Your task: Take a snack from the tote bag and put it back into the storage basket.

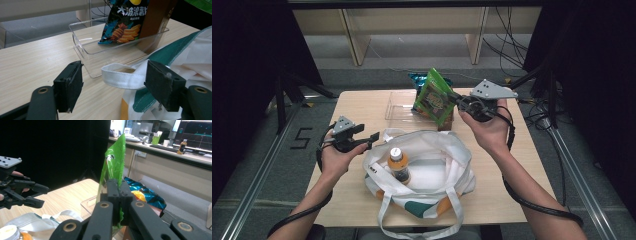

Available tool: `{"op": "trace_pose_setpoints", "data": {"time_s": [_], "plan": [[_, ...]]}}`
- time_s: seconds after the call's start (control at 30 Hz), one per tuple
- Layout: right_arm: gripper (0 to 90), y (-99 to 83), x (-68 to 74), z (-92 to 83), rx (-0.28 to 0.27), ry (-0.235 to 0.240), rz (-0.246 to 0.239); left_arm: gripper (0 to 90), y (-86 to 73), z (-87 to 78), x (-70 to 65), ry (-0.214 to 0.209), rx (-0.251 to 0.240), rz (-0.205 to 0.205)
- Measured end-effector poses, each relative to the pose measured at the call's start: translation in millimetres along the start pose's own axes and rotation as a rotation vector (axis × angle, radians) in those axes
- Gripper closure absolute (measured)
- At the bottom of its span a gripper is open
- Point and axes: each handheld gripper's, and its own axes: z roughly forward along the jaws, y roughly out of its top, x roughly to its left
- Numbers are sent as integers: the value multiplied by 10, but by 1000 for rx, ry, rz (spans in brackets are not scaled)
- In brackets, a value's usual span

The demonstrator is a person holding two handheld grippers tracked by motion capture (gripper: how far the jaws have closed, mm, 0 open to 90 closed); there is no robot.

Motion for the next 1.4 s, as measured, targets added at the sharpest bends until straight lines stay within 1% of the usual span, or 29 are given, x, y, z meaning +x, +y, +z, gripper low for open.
{"op": "trace_pose_setpoints", "data": {"time_s": [0.03,0.07,0.1,0.13,0.2,0.23,0.27,0.3,0.33,0.43,0.47,0.53,0.6,0.63,0.67,0.73,0.8,0.83,0.87,0.93,1.0,1.03,1.07,1.13,1.23,1.27,1.3,1.33,1.4], "plan": [[900,-3,-4,19,-1,0,-4,293,0,0,1,0,0,1],[900,-5,-16,33,-7,-6,-23,293,0,0,1,0,-1,0],[900,-8,-7,41,6,-3,-10,293,1,0,0,0,-1,0],[900,-13,-10,59,7,-5,-14,293,1,-2,1,0,-1,0],[900,-23,-15,90,3,-1,-5,293,3,-5,1,2,-1,-2],[900,-25,-22,104,0,-6,-11,293,3,-5,2,2,-1,-1],[900,-27,-20,111,-1,-8,-5,293,3,-6,4,3,-1,0],[900,-29,-26,123,-5,-13,-12,293,3,-5,5,2,-1,0],[900,-32,-25,138,-4,-8,-10,293,3,-6,5,2,-1,0],[900,-42,-37,179,-7,-24,-28,293,4,-6,5,2,-2,0],[900,-45,-33,190,-4,-16,-24,293,5,-6,6,2,-3,-1],[900,-54,-43,214,-8,-27,-35,293,5,-6,7,2,-3,-1],[900,-63,-50,235,-2,-34,-27,293,5,-7,8,2,-4,-2],[900,-69,-64,253,-12,-43,-38,293,5,-8,9,2,-3,-3],[900,-74,-58,261,0,-34,-21,293,6,-10,12,2,-2,0],[900,-80,-66,293,-3,-33,-25,293,5,-8,14,-3,-4,-3],[900,-78,-71,308,-3,-41,-31,293,7,-13,11,2,-3,-1],[900,-79,-66,322,-4,-41,-20,293,7,-13,11,2,-4,-1],[900,-76,-76,331,-5,-42,-38,293,6,-13,10,3,-4,-2],[900,-75,-73,347,0,-44,-27,293,5,-11,9,2,-3,-2],[900,-75,-79,359,3,-45,-28,293,3,-8,10,-1,-6,-3],[900,-79,-89,373,-4,-51,-32,293,4,-7,11,-4,-6,-4],[900,-81,-88,378,0,-53,-23,293,5,-7,10,-3,-5,-3],[900,-84,-102,392,-4,-64,-31,294,6,-9,7,1,-4,-2],[900,-83,-117,421,-5,-67,-40,293,5,-6,8,1,-4,-3],[900,-84,-108,427,4,-58,-18,294,3,-1,10,-3,-7,-4],[900,-83,-120,440,-3,-59,-38,293,2,-1,11,-3,-6,-3],[900,-83,-124,446,0,-67,-39,293,2,0,10,-3,-7,-3],[900,-86,-128,464,1,-59,-36,294,3,-2,8,-3,-6,-3]]}}
